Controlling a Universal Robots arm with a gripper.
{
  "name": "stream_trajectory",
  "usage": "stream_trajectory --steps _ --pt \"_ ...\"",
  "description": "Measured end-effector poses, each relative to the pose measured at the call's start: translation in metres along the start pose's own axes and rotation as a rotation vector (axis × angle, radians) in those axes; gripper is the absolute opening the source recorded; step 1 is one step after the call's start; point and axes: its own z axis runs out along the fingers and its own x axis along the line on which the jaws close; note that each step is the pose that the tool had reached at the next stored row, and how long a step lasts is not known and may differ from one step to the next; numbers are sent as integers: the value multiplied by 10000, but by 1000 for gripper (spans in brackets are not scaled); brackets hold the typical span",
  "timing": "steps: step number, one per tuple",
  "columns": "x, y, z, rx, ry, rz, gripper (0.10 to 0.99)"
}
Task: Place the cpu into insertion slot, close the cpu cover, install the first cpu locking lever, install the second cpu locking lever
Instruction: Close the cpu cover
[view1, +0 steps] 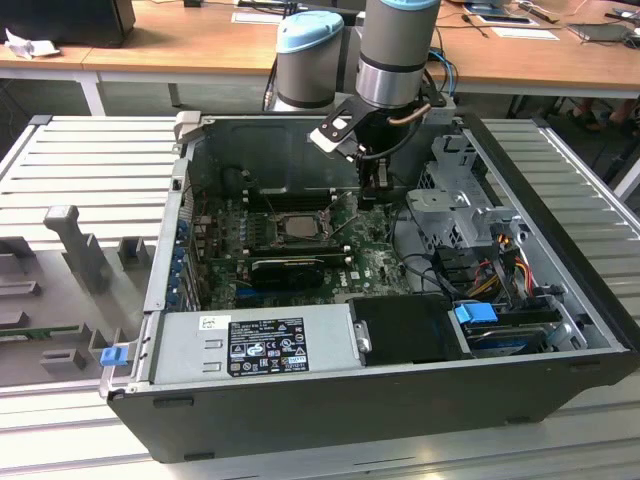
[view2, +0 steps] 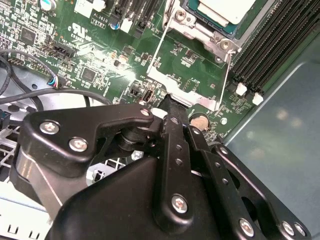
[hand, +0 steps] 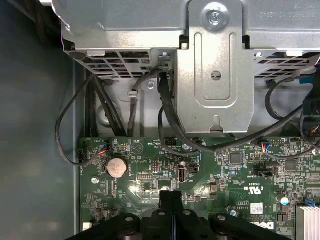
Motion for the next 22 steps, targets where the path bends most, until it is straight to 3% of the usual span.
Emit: stream_trajectory --steps 5,22 --pt "0 -47 -1 0 0 1 106" --pt "-3 -311 -3 0 1 0 106"
